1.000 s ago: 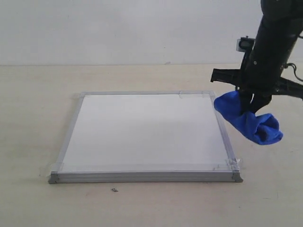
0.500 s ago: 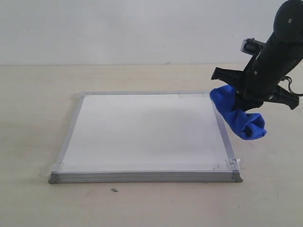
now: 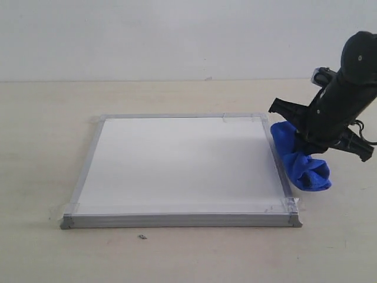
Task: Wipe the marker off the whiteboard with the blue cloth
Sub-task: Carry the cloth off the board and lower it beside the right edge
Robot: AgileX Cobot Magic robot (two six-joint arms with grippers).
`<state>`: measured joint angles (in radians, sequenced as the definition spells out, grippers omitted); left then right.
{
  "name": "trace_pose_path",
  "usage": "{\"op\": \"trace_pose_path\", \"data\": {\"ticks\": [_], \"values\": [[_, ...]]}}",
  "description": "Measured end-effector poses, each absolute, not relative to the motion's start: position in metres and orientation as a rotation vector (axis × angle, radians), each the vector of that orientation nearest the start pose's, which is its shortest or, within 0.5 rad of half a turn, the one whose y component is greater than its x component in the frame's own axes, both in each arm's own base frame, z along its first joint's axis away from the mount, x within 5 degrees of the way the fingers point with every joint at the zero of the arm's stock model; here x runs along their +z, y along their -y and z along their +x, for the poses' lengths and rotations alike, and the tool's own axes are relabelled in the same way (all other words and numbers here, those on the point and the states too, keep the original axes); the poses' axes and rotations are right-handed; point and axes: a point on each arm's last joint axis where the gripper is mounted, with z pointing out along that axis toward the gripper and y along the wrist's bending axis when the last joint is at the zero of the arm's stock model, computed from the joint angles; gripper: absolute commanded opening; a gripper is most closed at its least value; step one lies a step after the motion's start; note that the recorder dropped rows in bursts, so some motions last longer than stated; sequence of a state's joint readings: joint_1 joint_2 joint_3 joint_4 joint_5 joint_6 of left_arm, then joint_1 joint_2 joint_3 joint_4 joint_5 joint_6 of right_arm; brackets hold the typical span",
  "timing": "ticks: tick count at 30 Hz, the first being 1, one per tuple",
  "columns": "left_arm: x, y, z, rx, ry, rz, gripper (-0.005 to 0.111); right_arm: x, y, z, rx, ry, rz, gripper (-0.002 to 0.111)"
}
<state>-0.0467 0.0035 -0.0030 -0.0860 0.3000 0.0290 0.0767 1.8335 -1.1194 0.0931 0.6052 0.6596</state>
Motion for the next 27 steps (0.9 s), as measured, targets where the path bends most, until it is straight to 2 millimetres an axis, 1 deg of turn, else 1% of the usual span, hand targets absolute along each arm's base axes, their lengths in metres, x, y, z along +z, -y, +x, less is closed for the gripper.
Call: {"op": "trace_pose_path", "data": {"ticks": [3, 8, 19, 27], "values": [[0.187, 0.005, 0.054, -0.094, -1.784, 0.013, 0.005, 0.165, -0.028, 0.352, 0.253, -2.69, 0.911, 0.0], [0.187, 0.005, 0.054, -0.094, -1.784, 0.013, 0.005, 0.165, -0.021, 0.353, 0.24, -2.68, 0.9, 0.0], [0.187, 0.005, 0.054, -0.094, -1.784, 0.013, 0.005, 0.167, -0.02, 0.357, 0.25, -2.647, 0.883, 0.0], [0.187, 0.005, 0.054, -0.094, -1.784, 0.013, 0.005, 0.167, -0.016, 0.357, 0.203, -2.613, 0.943, 0.0]]}}
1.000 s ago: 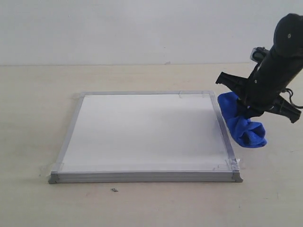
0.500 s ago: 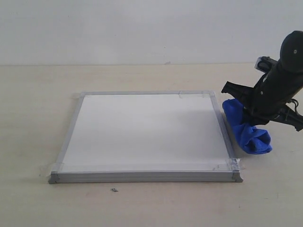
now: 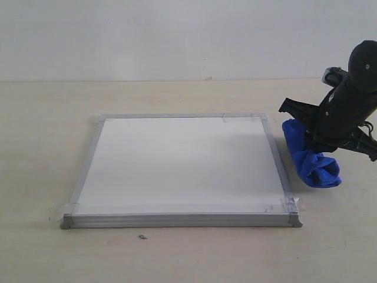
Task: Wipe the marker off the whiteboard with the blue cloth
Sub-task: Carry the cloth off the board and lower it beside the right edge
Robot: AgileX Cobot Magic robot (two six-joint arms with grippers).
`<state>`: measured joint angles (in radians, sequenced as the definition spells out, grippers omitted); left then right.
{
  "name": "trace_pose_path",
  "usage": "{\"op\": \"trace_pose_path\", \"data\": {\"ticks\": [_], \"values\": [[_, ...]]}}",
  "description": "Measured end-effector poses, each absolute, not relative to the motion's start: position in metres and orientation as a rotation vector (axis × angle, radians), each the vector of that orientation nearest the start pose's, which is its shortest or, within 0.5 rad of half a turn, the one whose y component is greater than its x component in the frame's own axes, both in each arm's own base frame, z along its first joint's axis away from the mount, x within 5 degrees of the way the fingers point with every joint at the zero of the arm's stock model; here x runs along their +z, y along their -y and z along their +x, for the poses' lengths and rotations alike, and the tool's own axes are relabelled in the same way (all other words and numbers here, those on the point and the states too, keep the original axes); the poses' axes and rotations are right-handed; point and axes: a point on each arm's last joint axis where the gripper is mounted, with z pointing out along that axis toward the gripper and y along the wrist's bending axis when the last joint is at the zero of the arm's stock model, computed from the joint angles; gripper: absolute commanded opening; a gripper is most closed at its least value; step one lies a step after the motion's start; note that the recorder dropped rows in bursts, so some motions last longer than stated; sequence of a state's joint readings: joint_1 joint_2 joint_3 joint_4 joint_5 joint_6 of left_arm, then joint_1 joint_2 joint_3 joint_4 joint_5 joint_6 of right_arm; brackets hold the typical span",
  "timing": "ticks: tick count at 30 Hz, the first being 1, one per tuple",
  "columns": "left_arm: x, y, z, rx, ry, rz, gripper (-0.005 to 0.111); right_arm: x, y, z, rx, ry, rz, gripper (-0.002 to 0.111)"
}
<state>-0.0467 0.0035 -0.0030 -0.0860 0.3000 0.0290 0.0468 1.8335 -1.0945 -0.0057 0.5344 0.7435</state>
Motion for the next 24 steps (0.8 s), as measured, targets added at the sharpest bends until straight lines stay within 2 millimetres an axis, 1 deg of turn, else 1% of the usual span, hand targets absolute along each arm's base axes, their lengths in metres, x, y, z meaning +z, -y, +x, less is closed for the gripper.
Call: {"op": "trace_pose_path", "data": {"ticks": [3, 8, 11, 16, 24], "values": [[0.187, 0.005, 0.054, -0.094, -1.784, 0.013, 0.005, 0.162, -0.015, 0.356, 0.174, -2.631, 0.951, 0.0], [0.187, 0.005, 0.054, -0.094, -1.784, 0.013, 0.005, 0.148, -0.015, 0.357, 0.149, -2.67, 0.969, 0.0], [0.187, 0.005, 0.054, -0.094, -1.784, 0.013, 0.005, 0.147, -0.017, 0.358, 0.154, -2.666, 0.951, 0.0], [0.187, 0.005, 0.054, -0.094, -1.784, 0.013, 0.005, 0.147, -0.026, 0.359, 0.186, -2.662, 0.937, 0.0], [0.187, 0.005, 0.054, -0.094, -1.784, 0.013, 0.005, 0.147, -0.028, 0.359, 0.197, -2.662, 0.949, 0.0]]}}
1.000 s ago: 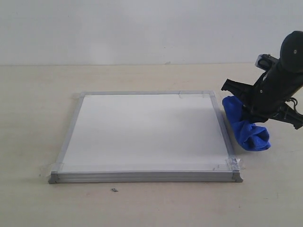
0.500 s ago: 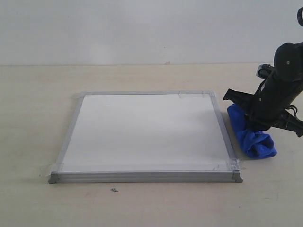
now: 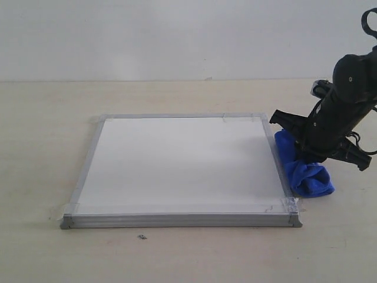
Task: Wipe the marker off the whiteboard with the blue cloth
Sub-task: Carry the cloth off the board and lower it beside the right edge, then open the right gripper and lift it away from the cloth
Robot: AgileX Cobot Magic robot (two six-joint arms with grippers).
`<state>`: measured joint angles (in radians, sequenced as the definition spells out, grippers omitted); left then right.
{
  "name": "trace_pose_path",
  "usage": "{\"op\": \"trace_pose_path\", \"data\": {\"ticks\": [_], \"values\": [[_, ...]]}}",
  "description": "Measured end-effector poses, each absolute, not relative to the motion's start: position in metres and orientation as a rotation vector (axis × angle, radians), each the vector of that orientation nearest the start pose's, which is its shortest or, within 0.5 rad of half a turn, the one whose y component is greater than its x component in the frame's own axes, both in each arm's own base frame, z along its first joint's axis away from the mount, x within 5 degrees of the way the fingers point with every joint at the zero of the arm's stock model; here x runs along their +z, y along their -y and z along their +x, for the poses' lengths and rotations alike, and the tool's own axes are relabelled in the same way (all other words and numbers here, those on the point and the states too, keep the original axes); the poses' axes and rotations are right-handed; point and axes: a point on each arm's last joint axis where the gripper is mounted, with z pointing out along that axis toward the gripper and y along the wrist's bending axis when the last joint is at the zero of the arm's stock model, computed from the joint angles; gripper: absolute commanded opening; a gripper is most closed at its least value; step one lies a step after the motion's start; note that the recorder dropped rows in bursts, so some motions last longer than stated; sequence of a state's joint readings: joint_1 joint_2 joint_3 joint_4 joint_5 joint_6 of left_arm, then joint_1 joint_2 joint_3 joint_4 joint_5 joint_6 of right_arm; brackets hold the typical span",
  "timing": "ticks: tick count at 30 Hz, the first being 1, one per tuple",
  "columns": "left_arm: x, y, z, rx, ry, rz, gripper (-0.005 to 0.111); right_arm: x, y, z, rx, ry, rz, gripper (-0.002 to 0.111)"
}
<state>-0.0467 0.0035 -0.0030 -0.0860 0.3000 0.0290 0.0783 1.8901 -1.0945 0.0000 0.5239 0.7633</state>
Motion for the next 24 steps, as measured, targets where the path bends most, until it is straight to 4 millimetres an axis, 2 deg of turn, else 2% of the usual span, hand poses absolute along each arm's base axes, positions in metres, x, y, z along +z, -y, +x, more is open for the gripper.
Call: {"op": "trace_pose_path", "data": {"ticks": [2, 4, 9, 10, 12, 16, 18, 21, 24], "values": [[0.187, 0.005, 0.054, -0.094, -1.784, 0.013, 0.005, 0.147, -0.028, 0.359, 0.196, -2.663, 0.944, 0.006], [0.187, 0.005, 0.054, -0.094, -1.784, 0.013, 0.005, 0.147, -0.028, 0.359, 0.194, -2.667, 0.938, 0.017], [0.187, 0.005, 0.054, -0.094, -1.784, 0.013, 0.005, 0.147, -0.027, 0.359, 0.177, -2.676, 0.902, 0.067], [0.187, 0.005, 0.054, -0.094, -1.784, 0.013, 0.005, 0.147, -0.027, 0.359, 0.175, -2.676, 0.899, 0.071], [0.187, 0.005, 0.054, -0.094, -1.784, 0.013, 0.005, 0.147, -0.027, 0.359, 0.176, -2.672, 0.911, 0.07], [0.187, 0.005, 0.054, -0.094, -1.784, 0.013, 0.005, 0.147, -0.027, 0.359, 0.18, -2.661, 0.94, 0.056], [0.187, 0.005, 0.054, -0.094, -1.784, 0.013, 0.005, 0.15, -0.027, 0.359, 0.184, -2.655, 0.926, 0.054], [0.187, 0.005, 0.054, -0.094, -1.784, 0.013, 0.005, 0.166, -0.027, 0.357, 0.196, -2.63, 0.854, 0.056], [0.187, 0.005, 0.054, -0.094, -1.784, 0.013, 0.005, 0.196, -0.027, 0.354, 0.223, -2.56, 0.754, 0.055]]}}
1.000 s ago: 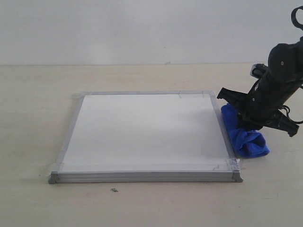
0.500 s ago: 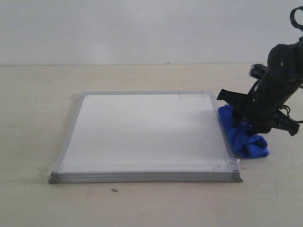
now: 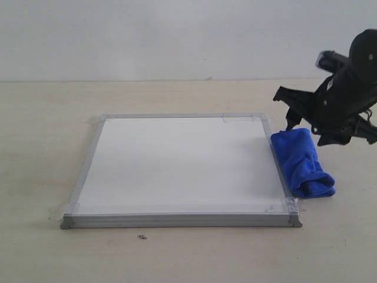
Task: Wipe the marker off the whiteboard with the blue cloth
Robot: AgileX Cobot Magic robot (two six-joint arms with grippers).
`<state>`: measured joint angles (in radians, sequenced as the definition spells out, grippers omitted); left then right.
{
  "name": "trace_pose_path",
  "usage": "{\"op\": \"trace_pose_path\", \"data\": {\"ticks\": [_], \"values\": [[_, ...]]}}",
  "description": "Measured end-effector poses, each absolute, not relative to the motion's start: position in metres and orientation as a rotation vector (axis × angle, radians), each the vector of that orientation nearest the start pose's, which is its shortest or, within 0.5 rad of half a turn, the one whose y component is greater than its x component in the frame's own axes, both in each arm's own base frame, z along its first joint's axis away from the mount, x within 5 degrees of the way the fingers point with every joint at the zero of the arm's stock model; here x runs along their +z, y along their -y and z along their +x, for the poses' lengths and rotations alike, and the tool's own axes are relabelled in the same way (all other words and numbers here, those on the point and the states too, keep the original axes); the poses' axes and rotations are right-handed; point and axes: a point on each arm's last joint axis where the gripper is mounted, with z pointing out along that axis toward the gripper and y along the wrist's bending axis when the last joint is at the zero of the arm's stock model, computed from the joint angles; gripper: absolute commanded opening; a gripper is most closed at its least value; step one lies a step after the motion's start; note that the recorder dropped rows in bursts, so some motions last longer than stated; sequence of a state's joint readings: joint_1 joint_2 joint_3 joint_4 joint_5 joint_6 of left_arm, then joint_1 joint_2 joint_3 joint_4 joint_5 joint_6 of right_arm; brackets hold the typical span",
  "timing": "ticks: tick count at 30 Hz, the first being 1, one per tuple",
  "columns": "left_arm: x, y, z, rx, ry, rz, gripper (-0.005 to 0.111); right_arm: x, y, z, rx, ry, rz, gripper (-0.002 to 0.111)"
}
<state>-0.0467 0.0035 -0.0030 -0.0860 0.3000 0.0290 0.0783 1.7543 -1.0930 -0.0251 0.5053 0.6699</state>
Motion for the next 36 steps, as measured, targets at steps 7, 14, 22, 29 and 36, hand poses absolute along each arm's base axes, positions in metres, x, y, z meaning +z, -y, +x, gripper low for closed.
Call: {"op": "trace_pose_path", "data": {"ticks": [7, 14, 22, 29, 36], "values": [[0.187, 0.005, 0.054, -0.094, -1.784, 0.013, 0.005, 0.268, -0.022, 0.328, 0.162, -2.44, 0.438, 0.033], [0.187, 0.005, 0.054, -0.094, -1.784, 0.013, 0.005, 0.319, -0.013, 0.275, -0.011, -2.486, 0.161, 0.0], [0.187, 0.005, 0.054, -0.094, -1.784, 0.013, 0.005, 0.325, -0.01, 0.206, -0.009, -2.443, 0.053, 0.0], [0.187, 0.005, 0.054, -0.094, -1.784, 0.013, 0.005, 0.301, -0.011, 0.146, 0.086, -2.24, 0.025, 0.0], [0.187, 0.005, 0.054, -0.094, -1.784, 0.013, 0.005, 0.307, -0.009, 0.117, 0.097, -2.141, 0.025, 0.0]]}}
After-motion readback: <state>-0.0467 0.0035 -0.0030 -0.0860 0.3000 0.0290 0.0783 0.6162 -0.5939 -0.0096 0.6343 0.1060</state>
